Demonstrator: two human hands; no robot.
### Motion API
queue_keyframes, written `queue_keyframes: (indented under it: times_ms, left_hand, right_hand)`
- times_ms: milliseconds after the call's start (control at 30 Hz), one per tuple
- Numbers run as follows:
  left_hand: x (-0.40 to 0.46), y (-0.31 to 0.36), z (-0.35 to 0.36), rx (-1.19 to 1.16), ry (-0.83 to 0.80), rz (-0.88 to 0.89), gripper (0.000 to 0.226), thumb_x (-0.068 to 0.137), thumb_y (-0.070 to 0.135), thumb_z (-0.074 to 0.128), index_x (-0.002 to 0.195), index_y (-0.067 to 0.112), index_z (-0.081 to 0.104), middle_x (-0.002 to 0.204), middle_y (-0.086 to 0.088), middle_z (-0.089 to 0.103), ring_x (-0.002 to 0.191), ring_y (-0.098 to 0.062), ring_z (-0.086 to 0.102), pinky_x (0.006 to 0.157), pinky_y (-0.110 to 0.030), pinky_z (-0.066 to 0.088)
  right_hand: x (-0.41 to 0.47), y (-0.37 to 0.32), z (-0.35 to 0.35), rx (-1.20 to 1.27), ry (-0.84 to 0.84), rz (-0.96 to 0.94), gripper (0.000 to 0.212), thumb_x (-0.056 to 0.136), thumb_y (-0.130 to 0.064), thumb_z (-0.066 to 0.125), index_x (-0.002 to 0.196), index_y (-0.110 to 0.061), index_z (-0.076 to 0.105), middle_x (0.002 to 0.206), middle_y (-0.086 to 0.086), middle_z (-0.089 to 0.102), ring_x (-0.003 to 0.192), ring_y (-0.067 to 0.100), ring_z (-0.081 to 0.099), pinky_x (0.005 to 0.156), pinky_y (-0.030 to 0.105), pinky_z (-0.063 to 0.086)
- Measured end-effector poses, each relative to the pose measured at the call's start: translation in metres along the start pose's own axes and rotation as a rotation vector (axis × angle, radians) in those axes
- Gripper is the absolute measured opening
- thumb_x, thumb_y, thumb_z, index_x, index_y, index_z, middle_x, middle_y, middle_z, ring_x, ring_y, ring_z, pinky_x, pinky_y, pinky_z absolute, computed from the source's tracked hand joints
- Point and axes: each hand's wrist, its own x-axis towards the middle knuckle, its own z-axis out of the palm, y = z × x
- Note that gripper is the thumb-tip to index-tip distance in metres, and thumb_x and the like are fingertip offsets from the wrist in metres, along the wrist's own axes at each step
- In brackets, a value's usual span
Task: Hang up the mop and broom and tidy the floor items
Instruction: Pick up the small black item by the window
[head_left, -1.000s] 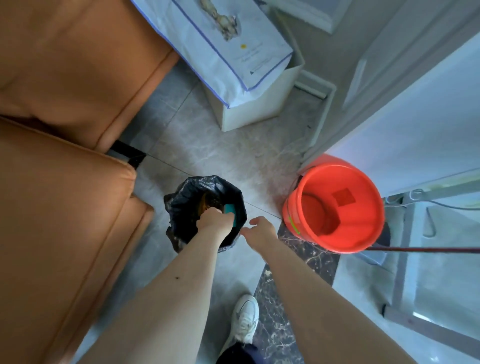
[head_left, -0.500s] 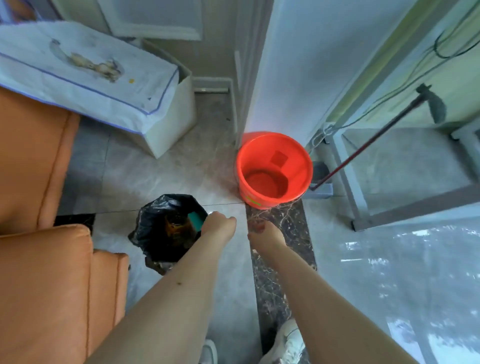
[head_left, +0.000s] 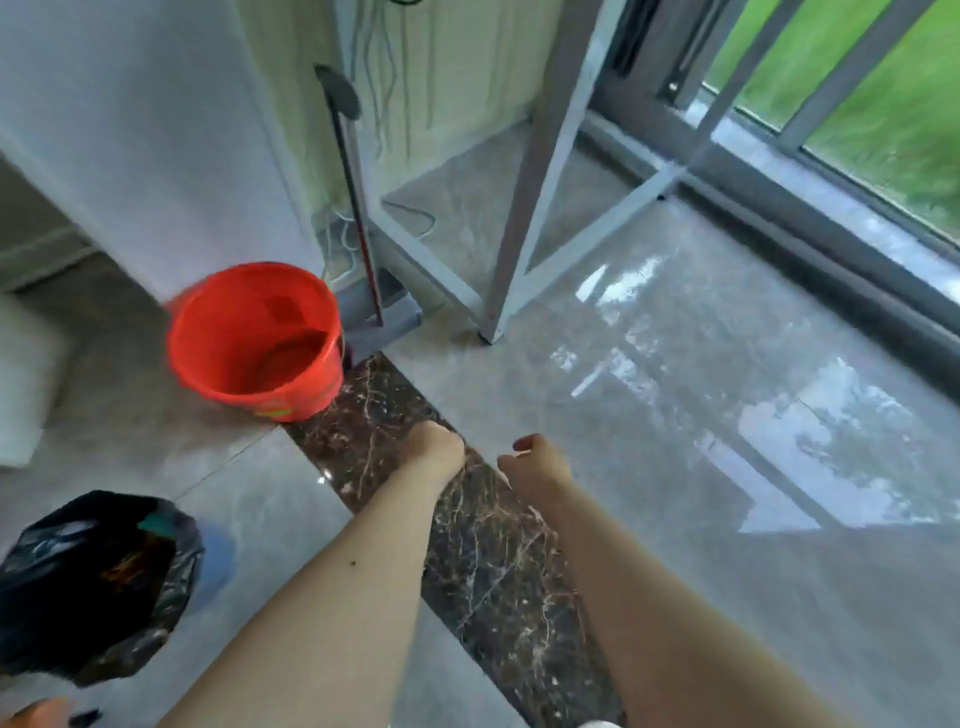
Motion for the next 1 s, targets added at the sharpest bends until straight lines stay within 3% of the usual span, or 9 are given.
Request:
queue_keyframes:
  times_ms: [133,267,433,533,667,800,900,1000]
  left_hand:
    - [-0.042,0.055,0.088,0.136,-0.066,0.108,0.036,0.097,0.01,0.04,0.125,-0.009,0.055,0.133,-0.024,0.055,0.123,-0.035,0.053,0.099,-0.037,0.043]
    - [-0.095,0.1,0.185,0.23,-0.174,0.193,0.039,0.097,0.014,0.04,0.125,-0.009,0.055,0.131,-0.025,0.055,0.117,-0.037,0.056,0.093,-0.04,0.047]
    - [-0.163,0.137,0.299,0.304,-0.273,0.276,0.034,0.09,0.01,0.043,0.111,-0.012,0.059,0.122,-0.028,0.059,0.116,-0.04,0.057,0.083,-0.041,0.05]
    - [-0.201,0.156,0.355,0.368,-0.317,0.308,0.037,0.09,0.009,0.04,0.117,-0.012,0.056,0.127,-0.028,0.057,0.119,-0.04,0.055,0.095,-0.044,0.049]
    - [-0.254,0.186,0.437,0.48,-0.403,0.444,0.037,0.09,0.005,0.039,0.118,-0.015,0.053,0.129,-0.031,0.053,0.123,-0.041,0.052,0.098,-0.046,0.045]
    - [-0.303,0.196,0.511,0.524,-0.477,0.516,0.035,0.089,0.009,0.041,0.112,-0.009,0.06,0.126,-0.028,0.058,0.118,-0.039,0.057,0.097,-0.044,0.047]
    - [-0.337,0.19,0.558,0.58,-0.547,0.554,0.027,0.087,0.008,0.041,0.094,-0.005,0.064,0.121,-0.028,0.061,0.104,-0.039,0.061,0.094,-0.043,0.048]
    - [-0.36,0.186,0.602,0.616,-0.613,0.565,0.031,0.086,0.008,0.043,0.103,-0.008,0.063,0.123,-0.029,0.059,0.116,-0.041,0.057,0.095,-0.046,0.048]
  right_hand:
    - [-0.001,0.077,-0.078,0.135,0.084,0.091,0.047,0.09,-0.022,0.056,0.133,-0.007,0.046,0.132,0.015,0.055,0.118,0.03,0.055,0.091,0.03,0.046]
    - [-0.009,0.162,-0.154,0.259,0.167,0.172,0.047,0.091,-0.023,0.056,0.134,-0.006,0.046,0.131,0.015,0.055,0.116,0.031,0.056,0.091,0.033,0.047]
    - [-0.026,0.268,-0.234,0.465,0.227,0.268,0.048,0.091,-0.02,0.055,0.134,-0.004,0.043,0.13,0.018,0.052,0.11,0.031,0.056,0.09,0.037,0.047]
    - [-0.041,0.321,-0.277,0.523,0.267,0.309,0.048,0.091,-0.018,0.055,0.135,-0.004,0.043,0.133,0.017,0.051,0.117,0.032,0.054,0.093,0.037,0.047]
    - [-0.064,0.394,-0.336,0.591,0.399,0.361,0.045,0.09,-0.018,0.055,0.133,-0.005,0.046,0.134,0.015,0.052,0.121,0.03,0.053,0.096,0.034,0.045]
    - [-0.089,0.465,-0.376,0.676,0.505,0.438,0.044,0.09,-0.017,0.056,0.131,-0.005,0.048,0.133,0.015,0.054,0.12,0.03,0.054,0.094,0.032,0.045]
    - [-0.106,0.512,-0.394,0.747,0.55,0.49,0.045,0.09,-0.015,0.054,0.133,-0.005,0.047,0.134,0.015,0.053,0.121,0.03,0.052,0.094,0.03,0.044]
    - [-0.118,0.555,-0.411,0.82,0.588,0.545,0.046,0.09,-0.015,0.054,0.133,-0.005,0.046,0.135,0.015,0.052,0.121,0.03,0.052,0.097,0.033,0.045]
